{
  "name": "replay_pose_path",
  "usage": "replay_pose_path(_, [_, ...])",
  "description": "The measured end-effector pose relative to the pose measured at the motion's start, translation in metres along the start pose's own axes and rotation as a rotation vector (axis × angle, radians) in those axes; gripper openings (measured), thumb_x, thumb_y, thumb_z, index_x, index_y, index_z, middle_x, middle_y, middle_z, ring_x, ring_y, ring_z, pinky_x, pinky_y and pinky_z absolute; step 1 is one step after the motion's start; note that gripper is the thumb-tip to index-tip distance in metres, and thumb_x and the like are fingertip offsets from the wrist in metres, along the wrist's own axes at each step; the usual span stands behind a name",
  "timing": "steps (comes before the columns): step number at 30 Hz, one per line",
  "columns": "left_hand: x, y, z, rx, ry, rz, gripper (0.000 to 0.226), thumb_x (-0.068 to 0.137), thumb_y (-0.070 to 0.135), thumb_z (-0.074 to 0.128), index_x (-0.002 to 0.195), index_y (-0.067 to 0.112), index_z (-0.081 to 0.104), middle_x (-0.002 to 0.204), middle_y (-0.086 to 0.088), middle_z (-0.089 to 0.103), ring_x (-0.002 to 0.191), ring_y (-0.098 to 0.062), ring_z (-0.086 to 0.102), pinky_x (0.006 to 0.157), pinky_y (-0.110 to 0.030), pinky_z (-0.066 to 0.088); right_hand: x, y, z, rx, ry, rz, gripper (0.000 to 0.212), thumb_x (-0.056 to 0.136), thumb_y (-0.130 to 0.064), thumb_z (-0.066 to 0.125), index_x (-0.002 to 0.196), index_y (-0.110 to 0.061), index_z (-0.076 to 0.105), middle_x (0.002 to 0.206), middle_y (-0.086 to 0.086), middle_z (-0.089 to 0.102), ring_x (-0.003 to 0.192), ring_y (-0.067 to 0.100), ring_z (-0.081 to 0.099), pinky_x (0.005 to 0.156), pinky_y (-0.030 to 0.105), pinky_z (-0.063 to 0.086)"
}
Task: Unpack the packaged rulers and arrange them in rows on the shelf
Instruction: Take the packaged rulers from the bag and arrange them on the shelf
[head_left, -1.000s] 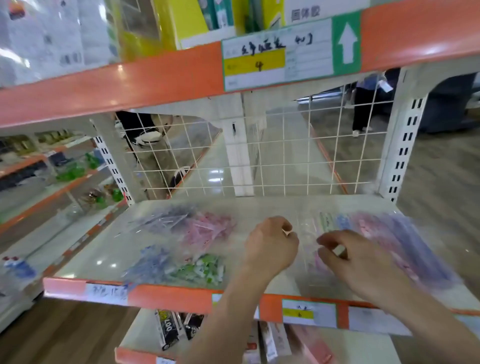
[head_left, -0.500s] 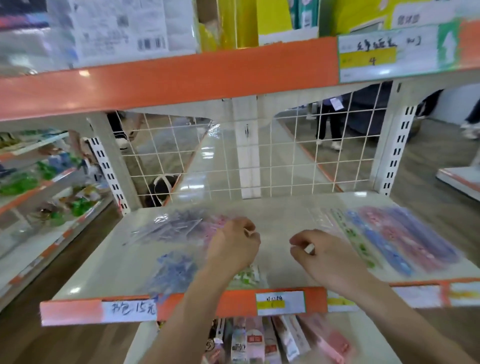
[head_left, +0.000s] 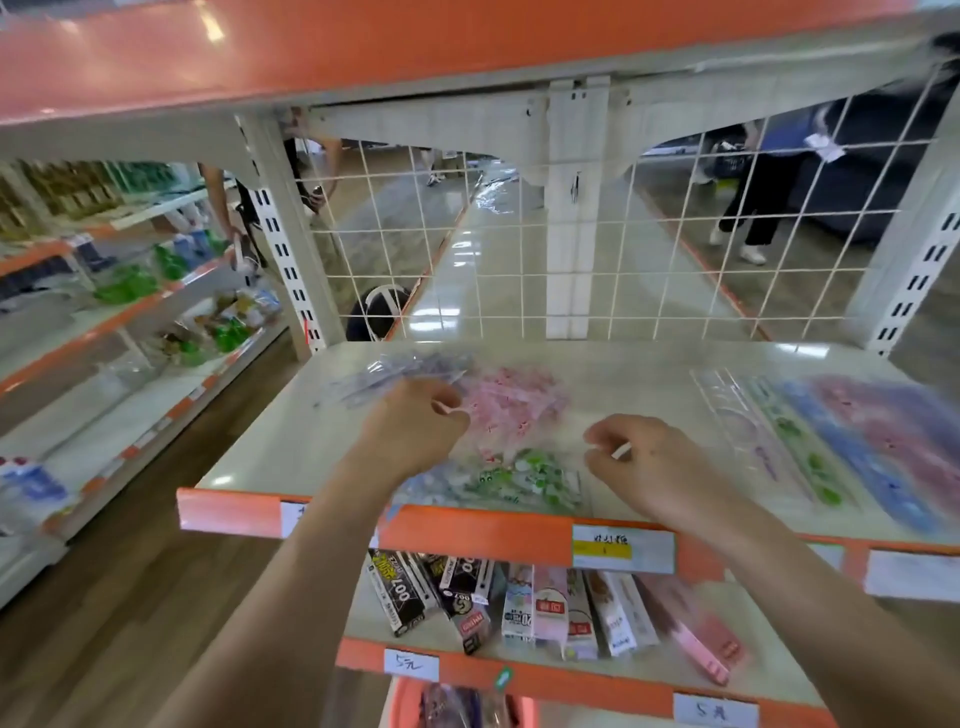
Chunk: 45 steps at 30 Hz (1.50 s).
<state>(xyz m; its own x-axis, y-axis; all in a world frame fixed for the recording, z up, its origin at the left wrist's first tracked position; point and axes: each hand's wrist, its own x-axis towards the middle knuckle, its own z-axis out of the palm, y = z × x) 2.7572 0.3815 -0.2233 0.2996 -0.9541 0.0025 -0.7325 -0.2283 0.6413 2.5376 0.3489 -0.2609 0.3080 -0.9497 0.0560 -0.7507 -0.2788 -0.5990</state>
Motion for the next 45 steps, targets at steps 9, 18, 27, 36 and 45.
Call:
replay_pose_path(9, [0.007,-0.003,0.004,0.085,0.036,-0.103,0.030,0.088,0.020,0.061,0.117,0.016,0.064,0.110,-0.002,0.064,0.095,-0.021,0.061,0.088,-0.027,0.046,0.056,-0.018,-0.003,-0.091,-0.163,0.002,0.067,0.086,-0.053,0.055,0.143,-0.024,0.033,0.142,0.009,0.039,0.131,0.029,0.038,0.105,0.040,0.036])
replay_pose_path(18, [0.011,0.012,0.024,0.274,-0.028,-0.142,0.043,0.087,0.029,0.061,0.129,0.024,0.056,0.129,0.003,0.057,0.118,-0.018,0.053,0.102,-0.029,0.040,0.123,-0.023,0.003,-0.331,-0.347,-0.050,0.103,0.072,-0.074,0.058,0.148,-0.018,0.017,0.150,0.016,0.031,0.134,0.035,0.036,0.107,0.046,0.034])
replay_pose_path(27, [0.031,0.018,0.050,0.416,-0.198,0.037,0.041,0.094,0.025,0.049,0.135,0.018,0.050,0.140,-0.003,0.048,0.127,-0.022,0.045,0.101,-0.031,0.040,0.139,-0.029,-0.004,-0.266,-0.463,-0.072,0.081,0.079,-0.051,0.068,0.140,-0.010,0.036,0.140,0.012,0.045,0.123,0.028,0.048,0.096,0.032,0.039])
replay_pose_path(36, [0.043,0.008,0.052,0.359,-0.204,0.146,0.039,0.096,0.031,0.048,0.131,0.016,0.054,0.133,0.000,0.051,0.120,-0.020,0.049,0.096,-0.029,0.043,0.154,-0.041,-0.004,-0.222,-0.465,0.034,0.079,0.063,-0.079,0.058,0.117,-0.022,0.060,0.113,0.000,0.057,0.108,0.025,0.058,0.095,0.034,0.047])
replay_pose_path(45, [0.041,0.004,0.051,0.248,-0.134,0.214,0.040,0.095,0.032,0.052,0.133,0.022,0.050,0.137,0.002,0.045,0.123,-0.017,0.045,0.096,-0.028,0.038,0.157,-0.022,0.006,0.098,-0.491,0.101,0.054,0.065,-0.043,0.084,0.110,-0.020,0.067,0.106,0.001,0.069,0.092,0.017,0.066,0.091,0.033,0.051])
